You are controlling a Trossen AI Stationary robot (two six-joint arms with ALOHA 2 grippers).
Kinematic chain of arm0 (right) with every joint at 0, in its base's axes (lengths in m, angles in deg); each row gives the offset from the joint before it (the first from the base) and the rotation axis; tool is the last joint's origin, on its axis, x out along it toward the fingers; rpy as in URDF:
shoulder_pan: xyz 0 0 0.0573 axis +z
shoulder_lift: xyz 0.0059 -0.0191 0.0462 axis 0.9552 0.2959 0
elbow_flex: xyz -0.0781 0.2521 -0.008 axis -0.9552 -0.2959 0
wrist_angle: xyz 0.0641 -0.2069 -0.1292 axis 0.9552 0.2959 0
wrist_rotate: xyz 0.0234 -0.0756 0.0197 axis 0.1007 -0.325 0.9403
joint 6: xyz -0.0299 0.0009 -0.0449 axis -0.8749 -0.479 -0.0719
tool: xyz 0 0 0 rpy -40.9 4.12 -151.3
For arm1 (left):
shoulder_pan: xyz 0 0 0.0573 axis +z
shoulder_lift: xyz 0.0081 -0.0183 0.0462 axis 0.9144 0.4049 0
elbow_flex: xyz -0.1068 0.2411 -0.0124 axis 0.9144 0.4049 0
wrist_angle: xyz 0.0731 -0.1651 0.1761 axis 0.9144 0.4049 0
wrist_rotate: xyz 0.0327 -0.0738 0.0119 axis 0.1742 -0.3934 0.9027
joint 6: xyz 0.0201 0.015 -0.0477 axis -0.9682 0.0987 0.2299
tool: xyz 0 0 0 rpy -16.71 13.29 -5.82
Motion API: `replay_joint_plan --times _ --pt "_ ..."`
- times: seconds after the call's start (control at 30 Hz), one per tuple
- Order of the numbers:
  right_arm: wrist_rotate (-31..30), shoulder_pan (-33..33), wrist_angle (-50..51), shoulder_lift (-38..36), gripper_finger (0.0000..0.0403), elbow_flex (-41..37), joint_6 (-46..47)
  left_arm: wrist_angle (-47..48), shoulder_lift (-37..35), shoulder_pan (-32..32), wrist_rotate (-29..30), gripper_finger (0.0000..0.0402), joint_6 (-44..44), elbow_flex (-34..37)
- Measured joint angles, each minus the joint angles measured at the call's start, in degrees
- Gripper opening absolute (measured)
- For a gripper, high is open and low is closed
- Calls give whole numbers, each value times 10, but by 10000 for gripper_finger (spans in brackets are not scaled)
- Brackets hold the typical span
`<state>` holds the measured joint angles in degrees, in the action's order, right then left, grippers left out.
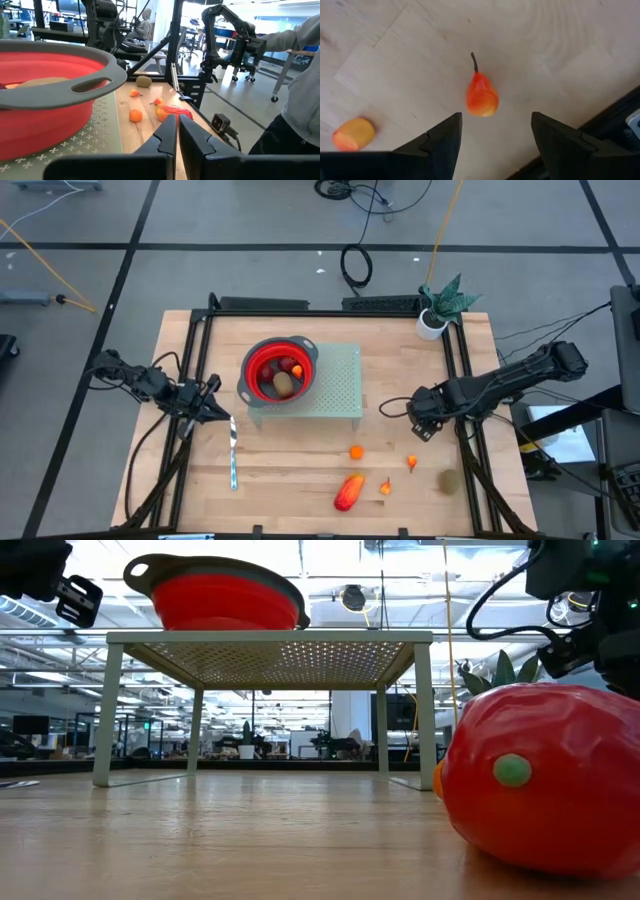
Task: Pick & Place Fruit
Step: Put the top peach into the strainer bowl on the shelf
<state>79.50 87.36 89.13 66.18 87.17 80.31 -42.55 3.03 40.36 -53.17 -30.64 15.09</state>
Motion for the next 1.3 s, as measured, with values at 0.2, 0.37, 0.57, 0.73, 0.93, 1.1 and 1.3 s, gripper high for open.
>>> replay_joint_plan --times 0.2,0.37,0.57,0.73,0.93,1.1,1.3 --pt "0 0 -12 0 234 0 -1 0 0 0 0 21 0 0" --pt "-1 0 -15 9 234 0 0 0 0 0 0 21 -1 0" --pt "-1 0 -16 26 234 -1 -2 1 0 0 0 21 -4 0" --pt "-1 0 -36 37 234 -1 -9 1 0 0 0 21 -4 0" --pt "0 -4 -36 63 234 -1 -18 1 0 0 0 21 -3 0" --pt "12 -4 -48 81 234 -2 -30 1 0 0 0 21 -1 0" --pt "31 -3 -94 85 233 -43 -14 2 0 0 0 21 0 0"
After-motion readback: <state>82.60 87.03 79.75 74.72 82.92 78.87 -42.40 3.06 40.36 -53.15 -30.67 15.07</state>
